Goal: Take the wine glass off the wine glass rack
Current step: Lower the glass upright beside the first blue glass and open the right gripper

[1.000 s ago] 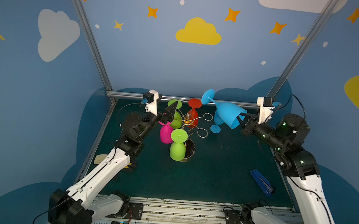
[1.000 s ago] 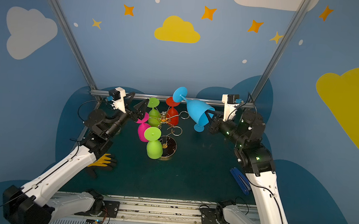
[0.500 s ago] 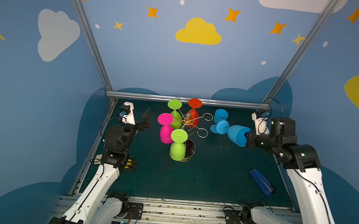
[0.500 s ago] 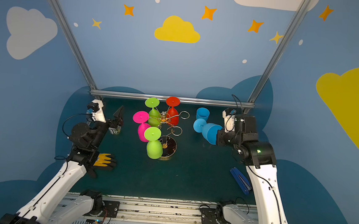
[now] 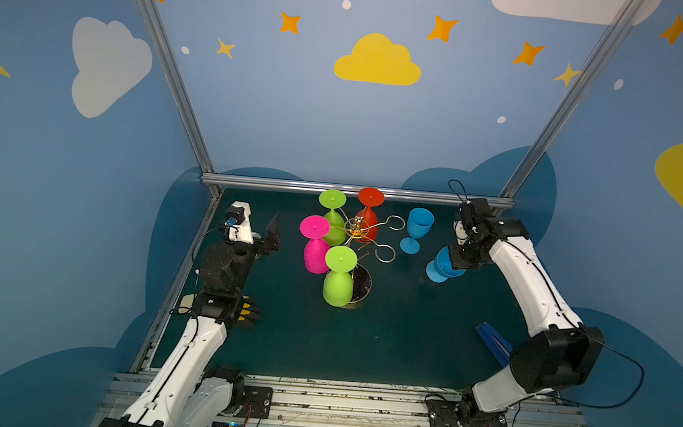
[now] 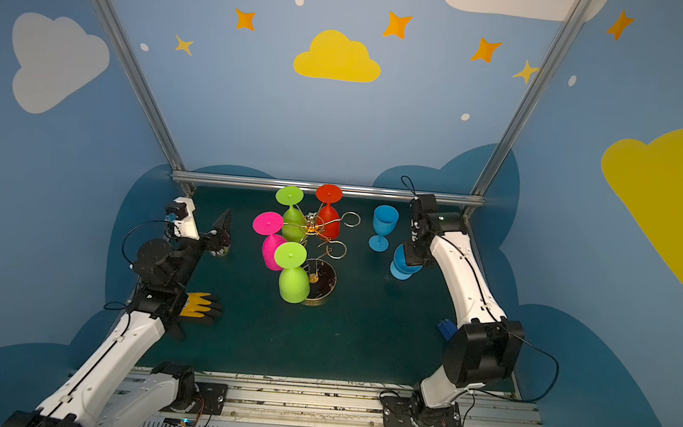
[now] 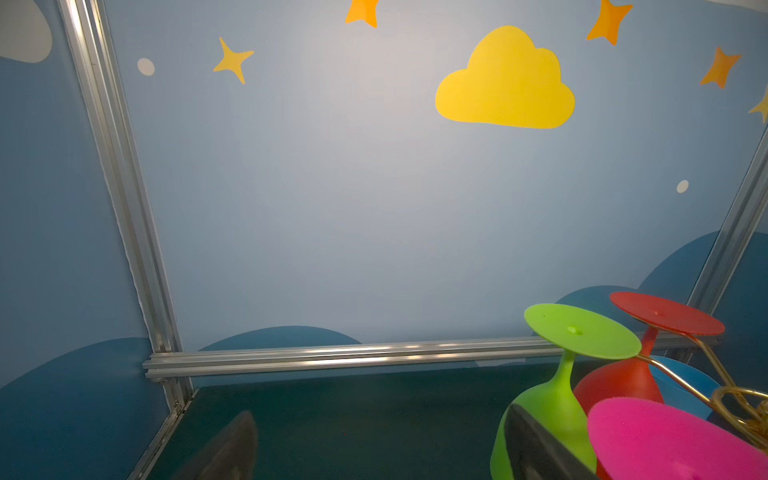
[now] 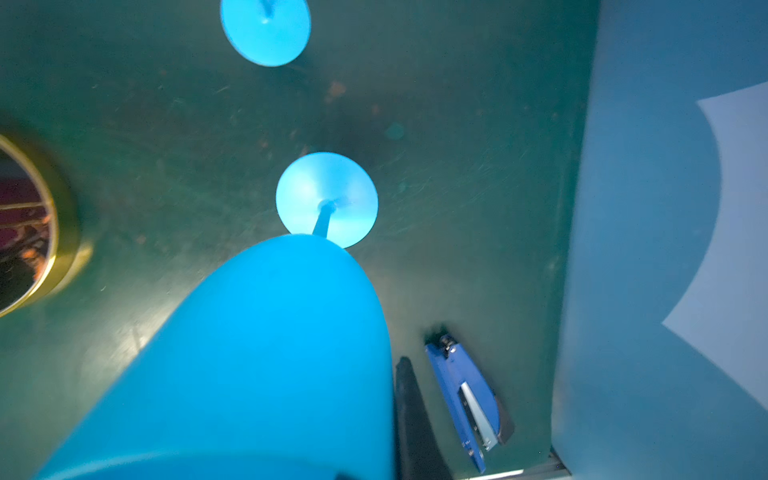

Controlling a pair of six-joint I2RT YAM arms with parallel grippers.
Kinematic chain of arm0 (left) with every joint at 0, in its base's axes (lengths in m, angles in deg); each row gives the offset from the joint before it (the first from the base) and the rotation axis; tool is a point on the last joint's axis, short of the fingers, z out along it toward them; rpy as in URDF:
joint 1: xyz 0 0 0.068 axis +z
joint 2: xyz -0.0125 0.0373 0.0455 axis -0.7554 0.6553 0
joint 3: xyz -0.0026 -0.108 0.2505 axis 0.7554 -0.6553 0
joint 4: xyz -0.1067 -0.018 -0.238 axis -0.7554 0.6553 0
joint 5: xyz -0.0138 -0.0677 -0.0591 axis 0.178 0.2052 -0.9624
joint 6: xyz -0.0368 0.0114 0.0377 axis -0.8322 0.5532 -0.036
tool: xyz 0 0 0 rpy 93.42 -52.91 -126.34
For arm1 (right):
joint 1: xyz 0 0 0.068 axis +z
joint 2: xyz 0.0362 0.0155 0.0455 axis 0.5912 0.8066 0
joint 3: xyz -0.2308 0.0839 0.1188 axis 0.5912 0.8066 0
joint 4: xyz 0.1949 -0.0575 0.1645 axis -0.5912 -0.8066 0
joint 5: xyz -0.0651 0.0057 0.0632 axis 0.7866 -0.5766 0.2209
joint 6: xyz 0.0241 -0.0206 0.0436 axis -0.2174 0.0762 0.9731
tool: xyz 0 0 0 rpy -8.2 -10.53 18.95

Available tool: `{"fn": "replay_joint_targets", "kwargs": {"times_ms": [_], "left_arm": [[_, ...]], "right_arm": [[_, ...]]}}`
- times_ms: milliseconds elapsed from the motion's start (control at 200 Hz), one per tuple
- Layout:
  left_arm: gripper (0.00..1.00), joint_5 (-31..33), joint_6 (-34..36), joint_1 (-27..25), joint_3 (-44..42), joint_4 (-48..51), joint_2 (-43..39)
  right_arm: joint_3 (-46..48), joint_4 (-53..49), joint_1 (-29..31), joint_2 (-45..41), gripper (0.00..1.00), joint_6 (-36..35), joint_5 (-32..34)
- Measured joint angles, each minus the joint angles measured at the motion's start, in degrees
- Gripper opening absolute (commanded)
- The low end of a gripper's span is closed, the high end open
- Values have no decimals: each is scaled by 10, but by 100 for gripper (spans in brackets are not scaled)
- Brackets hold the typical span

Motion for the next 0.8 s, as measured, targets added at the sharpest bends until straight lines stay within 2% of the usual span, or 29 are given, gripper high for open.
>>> {"fn": "replay_joint_targets", "kwargs": {"times_ms": [456, 801], "left_arm": [[92, 25, 9, 2, -10, 0, -16], [92, 34, 9, 2, -11, 0, -15]], "right_arm": [[-145, -10, -53, 168, 0, 7, -2], [-381, -95, -71, 341, 0, 21, -16]]}}
